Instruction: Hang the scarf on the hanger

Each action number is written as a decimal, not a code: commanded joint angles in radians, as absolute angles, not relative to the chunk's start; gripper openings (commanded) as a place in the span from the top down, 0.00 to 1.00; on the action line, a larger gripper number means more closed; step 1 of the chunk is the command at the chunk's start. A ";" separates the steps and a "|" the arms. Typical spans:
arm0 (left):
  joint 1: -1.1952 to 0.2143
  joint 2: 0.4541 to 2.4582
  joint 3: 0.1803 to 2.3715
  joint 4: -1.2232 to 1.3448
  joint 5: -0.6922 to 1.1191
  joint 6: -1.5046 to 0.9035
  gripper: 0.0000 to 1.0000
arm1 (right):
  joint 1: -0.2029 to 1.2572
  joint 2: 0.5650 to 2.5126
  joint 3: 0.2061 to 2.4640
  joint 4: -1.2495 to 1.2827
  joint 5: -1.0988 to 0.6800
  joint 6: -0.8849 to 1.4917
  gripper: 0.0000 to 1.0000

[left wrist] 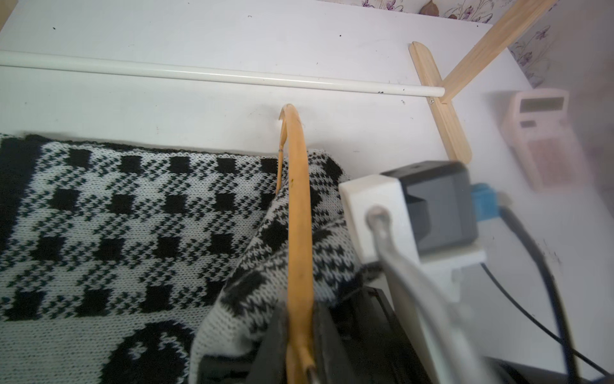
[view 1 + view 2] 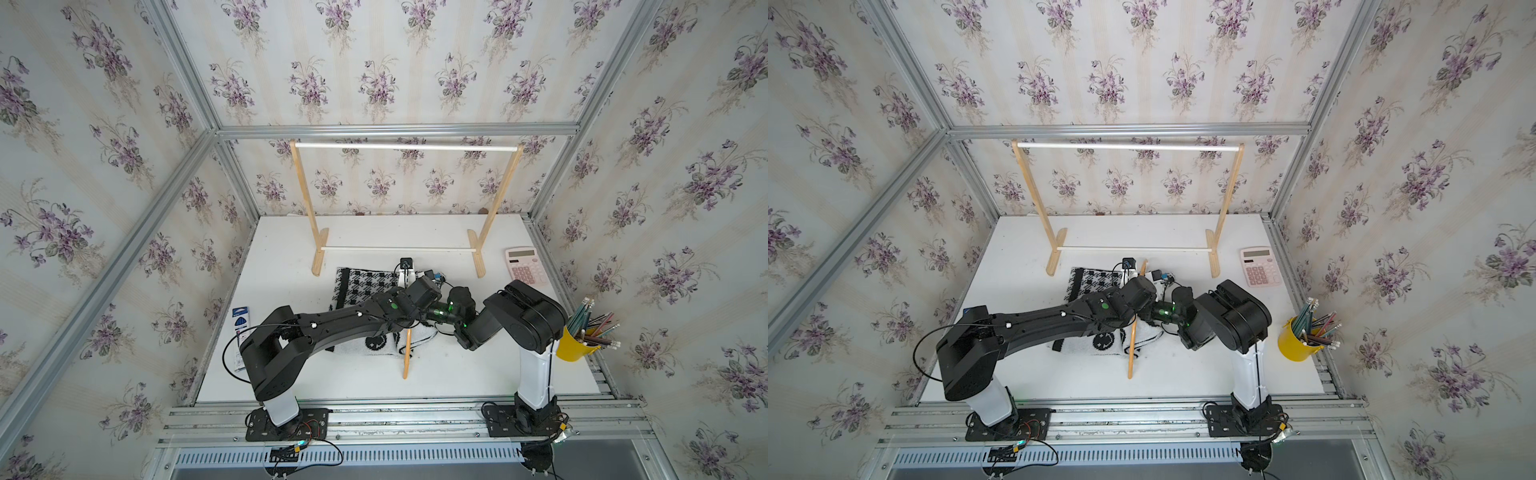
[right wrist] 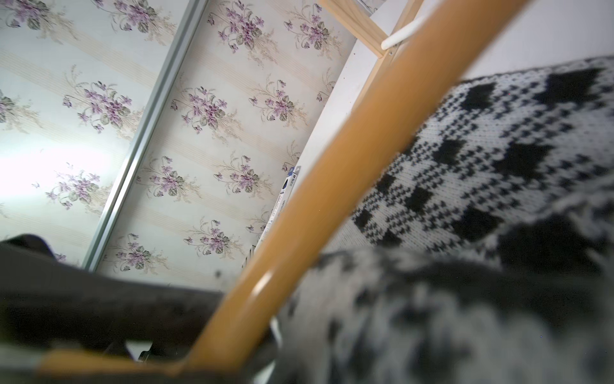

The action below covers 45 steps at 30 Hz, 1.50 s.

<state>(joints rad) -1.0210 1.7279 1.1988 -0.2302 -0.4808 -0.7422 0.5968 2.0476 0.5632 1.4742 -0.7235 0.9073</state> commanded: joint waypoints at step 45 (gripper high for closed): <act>-1.023 1.715 1.189 -0.044 -0.301 -0.755 1.00 | 0.775 2.240 0.584 1.792 -0.522 0.804 0.37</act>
<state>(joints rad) -1.0138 1.7031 1.1812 -0.2413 -0.4938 -0.7582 0.7513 2.2288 0.6109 1.6707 -0.4129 0.8364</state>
